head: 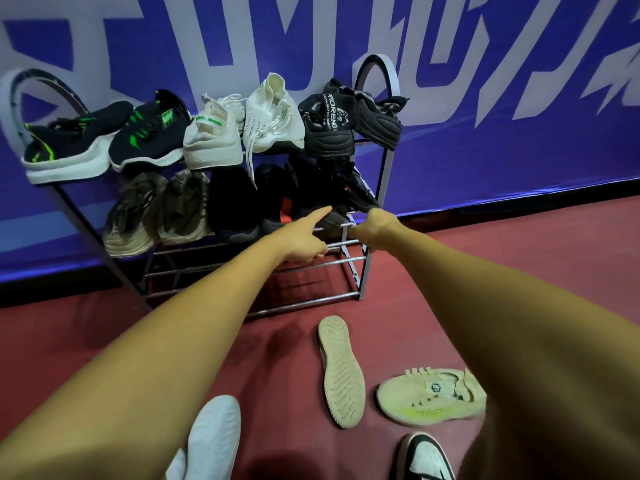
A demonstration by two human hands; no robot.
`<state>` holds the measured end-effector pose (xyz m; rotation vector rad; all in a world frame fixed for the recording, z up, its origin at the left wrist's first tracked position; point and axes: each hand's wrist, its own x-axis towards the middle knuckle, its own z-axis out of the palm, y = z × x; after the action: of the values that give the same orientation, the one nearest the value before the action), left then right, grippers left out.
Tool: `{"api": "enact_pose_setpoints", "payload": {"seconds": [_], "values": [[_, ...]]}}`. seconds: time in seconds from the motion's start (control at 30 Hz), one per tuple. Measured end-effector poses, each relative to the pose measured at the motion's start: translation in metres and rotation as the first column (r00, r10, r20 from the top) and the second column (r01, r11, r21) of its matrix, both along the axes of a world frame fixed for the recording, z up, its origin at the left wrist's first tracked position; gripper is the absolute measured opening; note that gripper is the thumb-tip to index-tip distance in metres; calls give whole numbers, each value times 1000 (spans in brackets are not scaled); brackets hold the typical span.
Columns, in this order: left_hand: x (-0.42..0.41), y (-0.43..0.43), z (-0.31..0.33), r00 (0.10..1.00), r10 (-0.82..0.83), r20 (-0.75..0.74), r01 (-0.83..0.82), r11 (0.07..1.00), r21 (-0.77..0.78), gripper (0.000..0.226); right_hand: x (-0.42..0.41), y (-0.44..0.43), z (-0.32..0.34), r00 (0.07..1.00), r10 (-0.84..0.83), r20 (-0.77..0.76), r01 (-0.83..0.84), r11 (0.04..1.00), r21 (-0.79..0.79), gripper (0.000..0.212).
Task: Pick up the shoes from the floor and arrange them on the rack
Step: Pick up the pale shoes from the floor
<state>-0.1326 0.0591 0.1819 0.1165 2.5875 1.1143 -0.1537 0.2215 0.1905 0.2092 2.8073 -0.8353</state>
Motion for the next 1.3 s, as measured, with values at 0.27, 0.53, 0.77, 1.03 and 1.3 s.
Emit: {"api": "enact_pose_setpoints", "payload": {"seconds": [0.27, 0.53, 0.77, 1.03, 1.3], "values": [[47, -12, -41, 979, -120, 164, 163, 945, -283, 61, 57, -31, -56, 952, 265, 156, -295, 929, 224, 36], [78, 1, -143, 953, -220, 206, 292, 843, -452, 48, 68, -20, -136, 883, 300, 362, -412, 864, 289, 23], [72, -8, -218, 928, -129, 348, 272, 874, -402, 44, 56, -20, -210, 851, 234, 470, -376, 897, 234, 14], [60, 21, -286, 894, -82, 441, 237, 921, -308, 51, 51, -12, -294, 844, -10, 537, -88, 984, 158, 63], [47, 21, -295, 872, 11, 489, 99, 975, -199, 56, 53, -11, -322, 831, 9, 556, -72, 993, 92, 53]]}}
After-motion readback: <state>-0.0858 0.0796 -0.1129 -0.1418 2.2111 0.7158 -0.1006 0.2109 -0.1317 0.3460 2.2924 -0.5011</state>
